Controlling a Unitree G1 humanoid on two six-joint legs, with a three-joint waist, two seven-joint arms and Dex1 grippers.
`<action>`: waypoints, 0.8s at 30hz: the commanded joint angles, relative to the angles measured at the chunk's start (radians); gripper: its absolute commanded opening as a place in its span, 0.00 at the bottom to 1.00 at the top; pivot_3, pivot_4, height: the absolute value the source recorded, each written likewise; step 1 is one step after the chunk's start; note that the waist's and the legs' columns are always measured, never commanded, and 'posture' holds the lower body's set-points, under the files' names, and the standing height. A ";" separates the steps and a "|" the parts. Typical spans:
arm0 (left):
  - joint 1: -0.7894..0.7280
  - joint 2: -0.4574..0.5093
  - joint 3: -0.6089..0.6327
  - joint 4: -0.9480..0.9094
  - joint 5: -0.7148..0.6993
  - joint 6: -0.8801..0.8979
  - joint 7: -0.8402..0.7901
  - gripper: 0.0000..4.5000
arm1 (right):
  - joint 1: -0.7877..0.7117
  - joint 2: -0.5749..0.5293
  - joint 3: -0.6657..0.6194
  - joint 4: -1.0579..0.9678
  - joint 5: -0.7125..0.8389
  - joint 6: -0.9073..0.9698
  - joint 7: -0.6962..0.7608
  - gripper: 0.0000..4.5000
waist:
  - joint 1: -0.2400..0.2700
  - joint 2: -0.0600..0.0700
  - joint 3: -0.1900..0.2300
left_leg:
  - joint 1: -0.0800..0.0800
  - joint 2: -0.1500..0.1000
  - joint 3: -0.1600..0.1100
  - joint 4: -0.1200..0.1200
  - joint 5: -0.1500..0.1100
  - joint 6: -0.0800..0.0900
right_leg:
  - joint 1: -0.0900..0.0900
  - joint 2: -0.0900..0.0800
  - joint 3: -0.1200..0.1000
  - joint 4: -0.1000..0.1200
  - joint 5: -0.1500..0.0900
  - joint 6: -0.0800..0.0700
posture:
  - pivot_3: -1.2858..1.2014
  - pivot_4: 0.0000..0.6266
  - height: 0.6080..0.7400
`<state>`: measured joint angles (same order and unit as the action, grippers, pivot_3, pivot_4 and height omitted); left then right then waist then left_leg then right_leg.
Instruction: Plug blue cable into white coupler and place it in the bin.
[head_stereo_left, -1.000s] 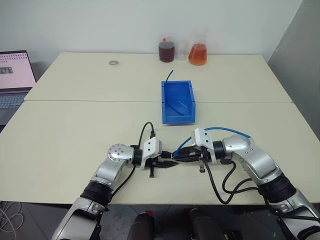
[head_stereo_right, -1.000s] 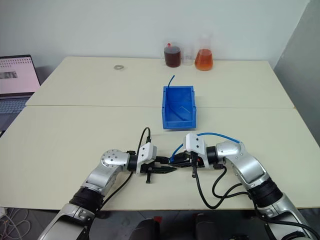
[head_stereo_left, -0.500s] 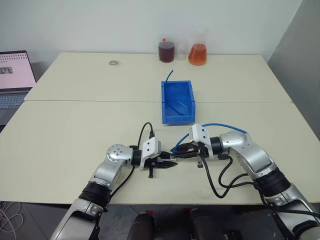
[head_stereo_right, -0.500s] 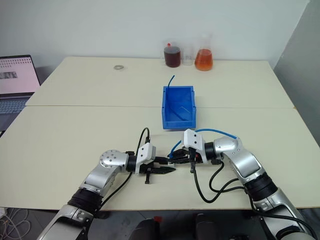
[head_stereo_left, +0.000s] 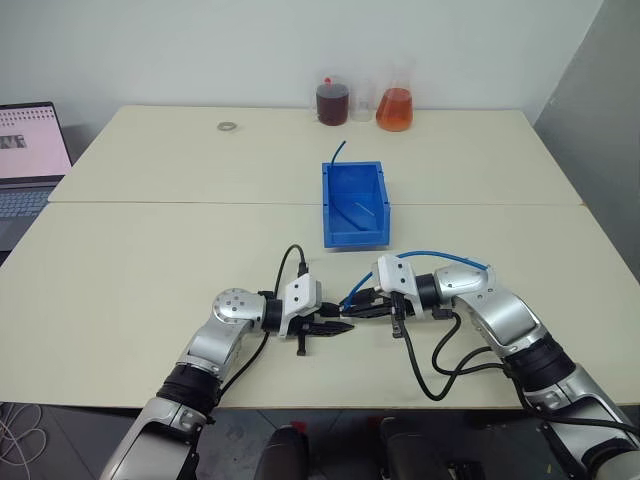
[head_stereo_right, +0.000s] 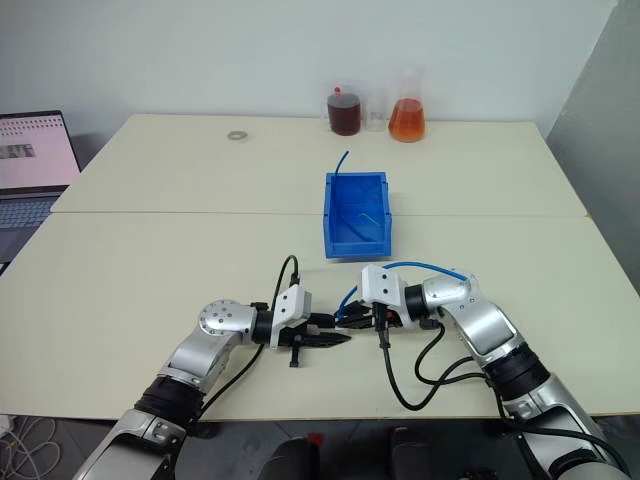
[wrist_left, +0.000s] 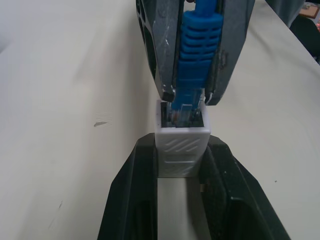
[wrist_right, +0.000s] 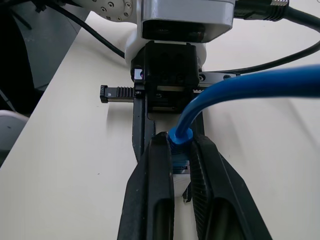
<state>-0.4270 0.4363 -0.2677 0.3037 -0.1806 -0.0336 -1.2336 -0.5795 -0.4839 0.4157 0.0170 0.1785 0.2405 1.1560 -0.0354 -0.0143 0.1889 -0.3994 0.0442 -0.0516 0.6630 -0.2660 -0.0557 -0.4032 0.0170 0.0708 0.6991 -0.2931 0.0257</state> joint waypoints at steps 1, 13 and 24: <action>-0.012 -0.006 0.016 -0.025 -0.014 -0.013 0.000 0.17 | -0.001 0.007 0.025 0.033 -0.037 0.017 0.004 0.04 | 0.000 0.000 0.000 | 0.000 0.000 0.000 0.000 0.000 0.000 | 0.000 0.000 0.000 0.000 0.000 0.000 | 0.52 0.24 1.00; 0.010 0.000 0.023 -0.039 -0.012 -0.020 0.014 0.17 | 0.023 0.004 0.075 0.138 -0.088 -0.008 0.036 0.04 | 0.000 0.000 -0.003 | 0.002 0.000 0.000 0.000 0.000 0.000 | 0.002 0.000 0.000 0.001 0.000 0.000 | 0.52 0.24 1.00; 0.024 0.005 0.024 -0.064 -0.017 -0.010 0.030 0.17 | 0.018 0.009 0.085 0.190 -0.096 -0.025 0.051 0.04 | -0.006 0.000 -0.003 | 0.016 0.000 0.000 -0.002 0.000 0.001 | 0.016 0.000 0.000 -0.002 -0.001 0.000 | 0.52 0.24 1.00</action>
<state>-0.4056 0.4365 -0.2679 0.3013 -0.1756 -0.0338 -1.2012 -0.5996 -0.4587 0.4375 0.1256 0.1670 0.1847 1.1978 -0.0418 -0.0144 0.1856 -0.3839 0.0444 -0.0518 0.6614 -0.2661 -0.0551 -0.3874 0.0173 0.0707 0.6970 -0.2938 0.0253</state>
